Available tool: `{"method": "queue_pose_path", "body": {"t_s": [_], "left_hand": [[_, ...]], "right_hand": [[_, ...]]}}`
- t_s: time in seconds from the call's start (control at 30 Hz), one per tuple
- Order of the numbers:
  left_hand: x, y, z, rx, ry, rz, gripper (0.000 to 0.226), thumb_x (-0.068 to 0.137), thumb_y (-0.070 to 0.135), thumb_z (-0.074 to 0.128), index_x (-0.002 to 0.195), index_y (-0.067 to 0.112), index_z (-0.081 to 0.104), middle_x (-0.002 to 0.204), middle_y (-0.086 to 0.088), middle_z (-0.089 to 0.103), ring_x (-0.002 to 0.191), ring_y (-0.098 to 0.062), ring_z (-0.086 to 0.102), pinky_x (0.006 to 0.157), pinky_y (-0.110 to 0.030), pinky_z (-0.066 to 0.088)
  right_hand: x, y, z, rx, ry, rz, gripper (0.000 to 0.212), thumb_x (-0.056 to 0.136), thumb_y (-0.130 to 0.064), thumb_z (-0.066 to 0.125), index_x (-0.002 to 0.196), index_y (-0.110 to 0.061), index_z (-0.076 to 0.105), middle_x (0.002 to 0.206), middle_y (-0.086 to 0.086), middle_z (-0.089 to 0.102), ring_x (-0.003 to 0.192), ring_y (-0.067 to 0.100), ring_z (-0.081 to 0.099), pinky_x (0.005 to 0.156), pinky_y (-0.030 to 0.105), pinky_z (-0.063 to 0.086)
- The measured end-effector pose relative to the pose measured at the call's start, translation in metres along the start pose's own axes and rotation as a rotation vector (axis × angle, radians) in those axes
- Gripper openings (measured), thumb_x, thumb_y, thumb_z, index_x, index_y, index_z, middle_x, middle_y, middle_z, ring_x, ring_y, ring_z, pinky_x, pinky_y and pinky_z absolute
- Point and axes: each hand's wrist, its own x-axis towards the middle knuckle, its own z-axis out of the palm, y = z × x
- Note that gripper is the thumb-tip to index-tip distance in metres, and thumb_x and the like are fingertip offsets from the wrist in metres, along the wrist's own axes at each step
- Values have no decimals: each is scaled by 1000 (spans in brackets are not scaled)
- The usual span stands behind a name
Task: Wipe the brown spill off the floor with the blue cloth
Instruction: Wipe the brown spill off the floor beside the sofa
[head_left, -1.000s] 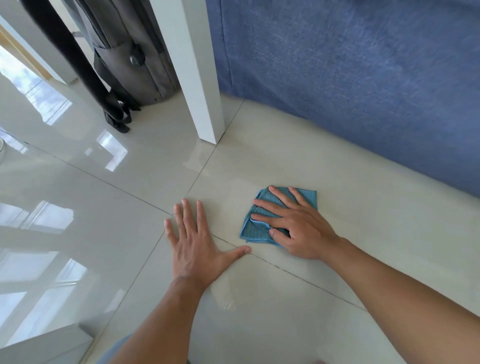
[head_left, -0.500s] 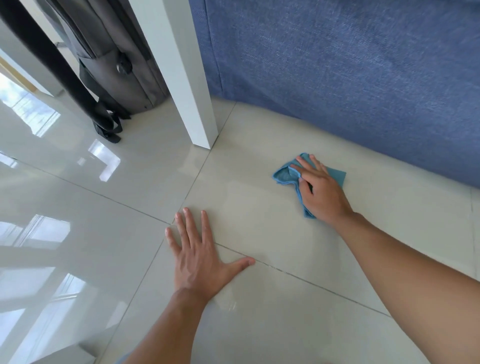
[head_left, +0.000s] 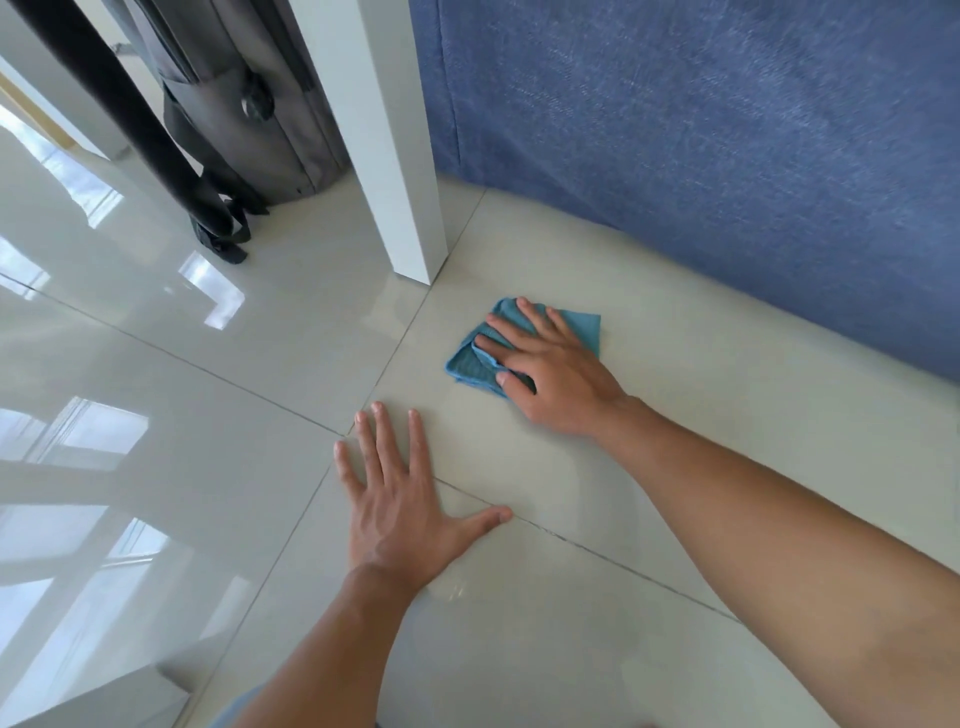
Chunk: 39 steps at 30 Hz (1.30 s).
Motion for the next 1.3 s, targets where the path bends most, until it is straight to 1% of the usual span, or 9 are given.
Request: {"method": "queue_pose_path", "body": {"t_s": [0.27,0.37,0.57,0.63,0.73,0.9,1.1,1.23,1.3], "left_hand": [[-2,2,-1,-5,35,-2,145,55,109,19,161,13,-5,166,-22,-17,151,-32,-28,122,-59,-9],[-3,4,-1,-4,23,-9,146,54,109,18,161,13,-8,166,-22,-18,151,-33,-28,122,-58,-10],[-8,6,1,-19,26,-5,144,57,108,18,159,12,-14,165,-22,-20,151,-33,-28,123,-58,-10],[-8,5,2,-20,29,-2,143,57,108,18,159,12,-15,165,-21,-20,151,-33,-28,122,-58,-11],[-8,5,2,-34,33,3,144,57,108,19,159,12,-14,166,-21,-20,151,-33,-27,122,-57,-12],[-10,5,-1,-41,16,3,148,52,109,20,159,12,-15,165,-21,-22,151,-33,-28,122,-57,-13],[-8,4,-1,-50,21,5,153,47,110,24,160,12,-8,166,-21,-18,152,-33,-25,122,-56,-14],[-8,4,2,-50,35,5,154,47,110,22,161,11,-6,167,-21,-14,153,-33,-23,122,-57,-12],[-9,5,1,-54,34,0,154,47,111,24,161,12,-5,167,-21,-14,153,-33,-22,122,-56,-12]], "right_hand": [[-70,-4,0,-145,-19,150,62,98,-57,31,157,-40,26,169,-15,14,157,24,-1,125,52,1],[-84,12,-6,-132,35,312,62,98,-56,29,157,-39,26,169,-13,13,157,25,-2,125,53,-1],[-142,45,-9,-122,155,772,60,99,-52,26,155,-31,34,170,-10,9,156,32,-3,123,59,-3],[-156,45,-8,-132,140,827,58,101,-51,25,154,-29,33,171,-10,4,156,35,-6,122,60,-4],[-160,35,-6,-108,121,864,61,102,-49,22,160,-30,17,171,-8,-3,155,36,-13,121,63,-6],[-150,9,0,-107,46,696,62,101,-51,20,160,-38,9,170,-11,-6,154,36,-17,120,61,-11],[-123,-14,2,-80,-68,342,58,101,-51,30,157,-45,18,170,-13,0,154,34,-18,120,63,-9],[-136,-25,9,-69,-70,151,56,99,-52,33,155,-49,26,169,-17,7,156,27,-16,122,55,-13],[-149,-22,9,-63,-50,128,54,100,-51,35,154,-49,29,168,-19,10,156,20,-13,124,51,-11]]}}
